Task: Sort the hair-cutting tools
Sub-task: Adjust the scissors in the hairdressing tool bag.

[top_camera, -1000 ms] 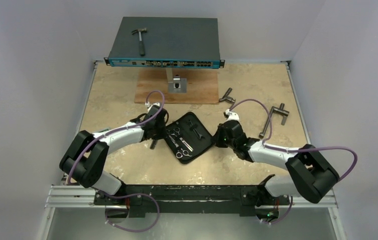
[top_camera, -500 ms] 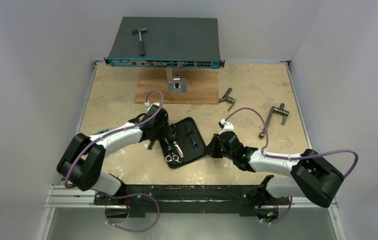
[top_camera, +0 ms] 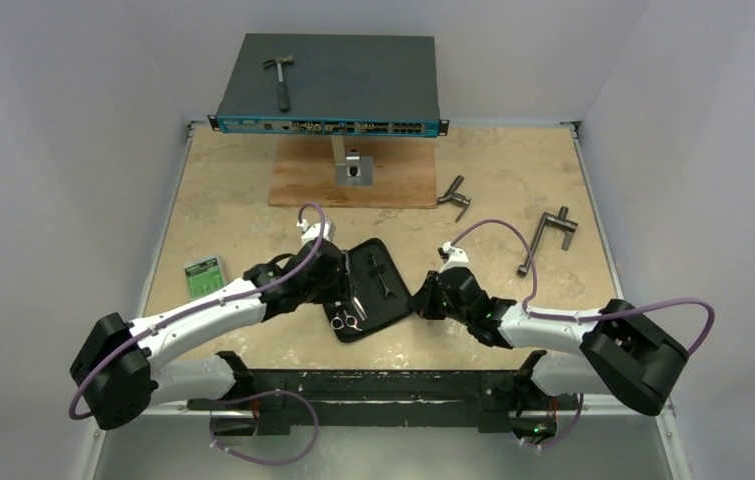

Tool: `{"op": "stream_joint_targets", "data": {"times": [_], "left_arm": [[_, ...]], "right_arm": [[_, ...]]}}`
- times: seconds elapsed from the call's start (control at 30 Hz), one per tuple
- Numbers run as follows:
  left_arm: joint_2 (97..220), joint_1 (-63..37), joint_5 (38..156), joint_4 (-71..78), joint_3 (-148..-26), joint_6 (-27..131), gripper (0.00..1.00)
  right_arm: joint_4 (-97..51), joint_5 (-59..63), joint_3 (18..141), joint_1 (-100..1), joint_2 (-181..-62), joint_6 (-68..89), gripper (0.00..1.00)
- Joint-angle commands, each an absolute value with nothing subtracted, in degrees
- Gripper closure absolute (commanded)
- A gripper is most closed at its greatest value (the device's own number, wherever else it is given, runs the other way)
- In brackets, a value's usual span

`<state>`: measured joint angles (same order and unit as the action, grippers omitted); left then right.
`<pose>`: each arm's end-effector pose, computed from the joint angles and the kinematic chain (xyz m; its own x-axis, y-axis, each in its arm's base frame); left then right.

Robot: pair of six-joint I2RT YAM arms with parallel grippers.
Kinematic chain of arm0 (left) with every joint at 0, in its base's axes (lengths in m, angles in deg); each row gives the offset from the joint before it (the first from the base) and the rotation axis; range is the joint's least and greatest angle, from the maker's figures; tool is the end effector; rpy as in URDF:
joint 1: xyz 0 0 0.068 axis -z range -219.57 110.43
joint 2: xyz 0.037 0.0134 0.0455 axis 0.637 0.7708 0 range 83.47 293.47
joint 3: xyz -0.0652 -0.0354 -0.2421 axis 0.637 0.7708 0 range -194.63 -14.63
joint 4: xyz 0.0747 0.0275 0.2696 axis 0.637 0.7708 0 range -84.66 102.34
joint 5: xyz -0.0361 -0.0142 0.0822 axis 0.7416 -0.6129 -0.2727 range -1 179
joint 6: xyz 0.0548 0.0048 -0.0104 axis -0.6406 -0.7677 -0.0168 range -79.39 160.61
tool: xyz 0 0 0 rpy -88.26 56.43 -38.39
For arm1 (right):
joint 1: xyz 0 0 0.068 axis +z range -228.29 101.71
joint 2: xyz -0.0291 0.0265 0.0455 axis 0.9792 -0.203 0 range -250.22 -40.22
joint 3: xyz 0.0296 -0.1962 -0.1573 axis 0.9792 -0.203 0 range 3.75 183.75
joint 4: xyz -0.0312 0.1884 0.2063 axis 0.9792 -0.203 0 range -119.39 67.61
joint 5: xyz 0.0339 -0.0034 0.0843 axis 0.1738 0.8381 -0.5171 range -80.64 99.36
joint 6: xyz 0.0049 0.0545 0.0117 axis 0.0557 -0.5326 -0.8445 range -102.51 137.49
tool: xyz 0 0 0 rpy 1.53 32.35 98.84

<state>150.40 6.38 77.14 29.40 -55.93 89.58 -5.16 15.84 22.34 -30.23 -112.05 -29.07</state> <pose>0.1881 -0.1831 0.1915 -0.8089 -0.2255 -0.5429 0.0011 0.9229 -0.3850 0.1652 0.1773 0.1019 -0.7626 0.2308 -0.6043 -0.1810 0.8208 0.5419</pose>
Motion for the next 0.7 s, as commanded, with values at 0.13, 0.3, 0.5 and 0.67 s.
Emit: {"op": "stream_joint_targets", "data": {"times": [0.13,0.3,0.5,0.67], "left_arm": [[149.47,13.23,71.0,37.24,-55.67,99.15,0.39],[150.56,15.09,71.68,36.37,-54.07,102.79,0.4],[153.14,16.19,72.65,33.67,-51.99,104.94,0.42],[154.26,16.15,71.01,33.2,-52.01,104.51,0.43]], "right_arm": [[-2.97,16.14,20.33,-28.76,-111.77,-32.39,1.0],[-1.75,16.41,19.85,-28.14,-111.83,-34.06,1.0],[0.0,16.41,19.78,-27.5,-113.08,-34.71,1.0],[0.76,16.05,19.65,-27.16,-113.86,-34.93,1.0]]}}
